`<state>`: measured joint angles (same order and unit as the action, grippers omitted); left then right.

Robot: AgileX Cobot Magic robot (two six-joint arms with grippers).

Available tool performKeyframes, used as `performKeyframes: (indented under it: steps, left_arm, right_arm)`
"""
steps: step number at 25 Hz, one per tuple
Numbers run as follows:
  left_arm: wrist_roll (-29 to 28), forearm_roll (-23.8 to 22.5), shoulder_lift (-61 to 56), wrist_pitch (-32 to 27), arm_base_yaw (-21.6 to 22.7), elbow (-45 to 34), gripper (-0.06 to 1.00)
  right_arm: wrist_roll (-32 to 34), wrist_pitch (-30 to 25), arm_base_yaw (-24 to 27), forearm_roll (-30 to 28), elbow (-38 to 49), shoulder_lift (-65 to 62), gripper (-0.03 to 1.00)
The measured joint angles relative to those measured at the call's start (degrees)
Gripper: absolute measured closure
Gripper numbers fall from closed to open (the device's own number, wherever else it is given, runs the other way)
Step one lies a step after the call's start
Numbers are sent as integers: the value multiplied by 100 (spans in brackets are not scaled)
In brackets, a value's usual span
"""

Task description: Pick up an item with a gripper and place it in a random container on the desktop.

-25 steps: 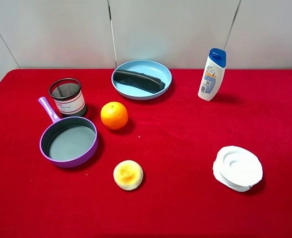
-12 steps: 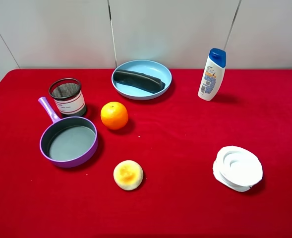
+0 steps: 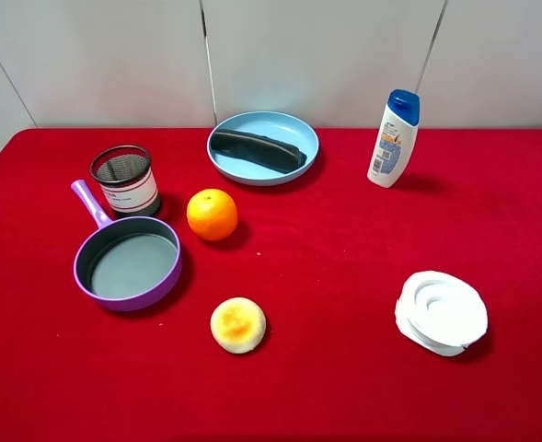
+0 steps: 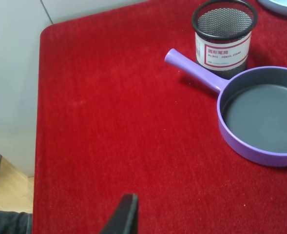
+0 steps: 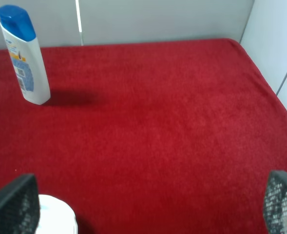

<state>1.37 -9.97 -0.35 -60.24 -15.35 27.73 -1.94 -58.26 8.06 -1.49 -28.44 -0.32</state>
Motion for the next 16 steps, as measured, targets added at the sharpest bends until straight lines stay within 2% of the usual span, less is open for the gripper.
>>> performKeyframes:
  steps: [16]
  left_arm:
    - [0, 0, 0, 0, 0, 0, 0]
  right_arm:
    - [0, 0, 0, 0, 0, 0, 27]
